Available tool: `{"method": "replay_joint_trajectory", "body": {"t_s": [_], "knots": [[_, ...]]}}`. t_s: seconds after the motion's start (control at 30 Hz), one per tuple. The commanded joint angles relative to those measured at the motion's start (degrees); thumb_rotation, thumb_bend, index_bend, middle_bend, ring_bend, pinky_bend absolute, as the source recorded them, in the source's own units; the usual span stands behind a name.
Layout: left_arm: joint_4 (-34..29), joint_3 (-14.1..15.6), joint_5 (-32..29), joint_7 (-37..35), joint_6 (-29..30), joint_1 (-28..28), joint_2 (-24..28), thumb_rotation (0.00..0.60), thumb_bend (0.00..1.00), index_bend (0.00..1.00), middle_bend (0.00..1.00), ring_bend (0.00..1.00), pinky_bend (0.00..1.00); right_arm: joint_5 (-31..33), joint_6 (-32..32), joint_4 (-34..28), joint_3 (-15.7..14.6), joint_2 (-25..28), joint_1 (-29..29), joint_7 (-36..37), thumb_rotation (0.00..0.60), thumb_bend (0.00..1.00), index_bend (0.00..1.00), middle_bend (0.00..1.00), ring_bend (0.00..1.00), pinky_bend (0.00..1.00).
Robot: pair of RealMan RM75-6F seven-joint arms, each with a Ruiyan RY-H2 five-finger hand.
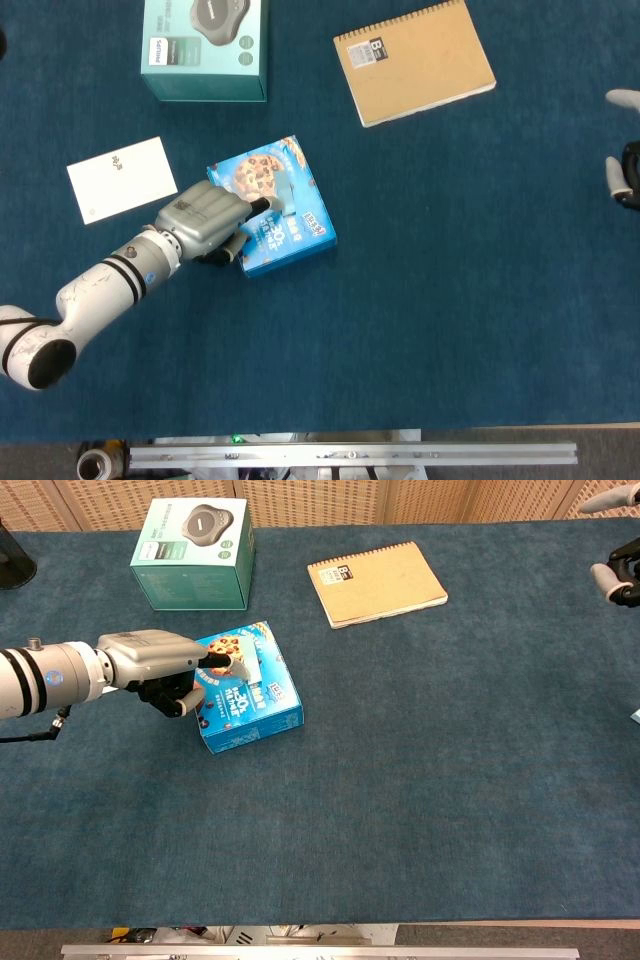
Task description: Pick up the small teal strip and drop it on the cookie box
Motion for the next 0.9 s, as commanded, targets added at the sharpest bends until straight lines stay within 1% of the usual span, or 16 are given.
{"method": "replay_joint_trajectory", "body": {"t_s": [0.03, 0.33, 0.9], "knots": [[-0.24, -0.1, 0.24, -0.25, 0.19, 0.06, 0.19, 0.6, 0.89, 0.13, 1.0, 1.0, 1.0, 0.01, 0.03, -0.04, 0.05, 0.03, -0.07, -0.07, 0.6, 0.43, 0.22, 0.87, 1.0, 1.0], [-0.59, 0.15, 0.48, 0.24, -0.22, -0.51, -0.54, 0.6, 0.89, 0.13, 1.0, 1.0, 1.0, 0.27, 0.14, 0.1, 0.26, 0.18, -0.46, 0.2, 0.6, 0.43, 0.22, 0.87, 1.0, 1.0], [-0.72, 1.24, -2.18, 2.41, -0.14, -1.35, -0.95, 0.6, 0.89, 0.13, 1.0, 1.0, 1.0, 0.17, -0.29, 0.95, 0.6, 0.21, -0.71, 1.21, 0.6, 0.43, 0.22, 0.87, 1.0, 1.0]]}}
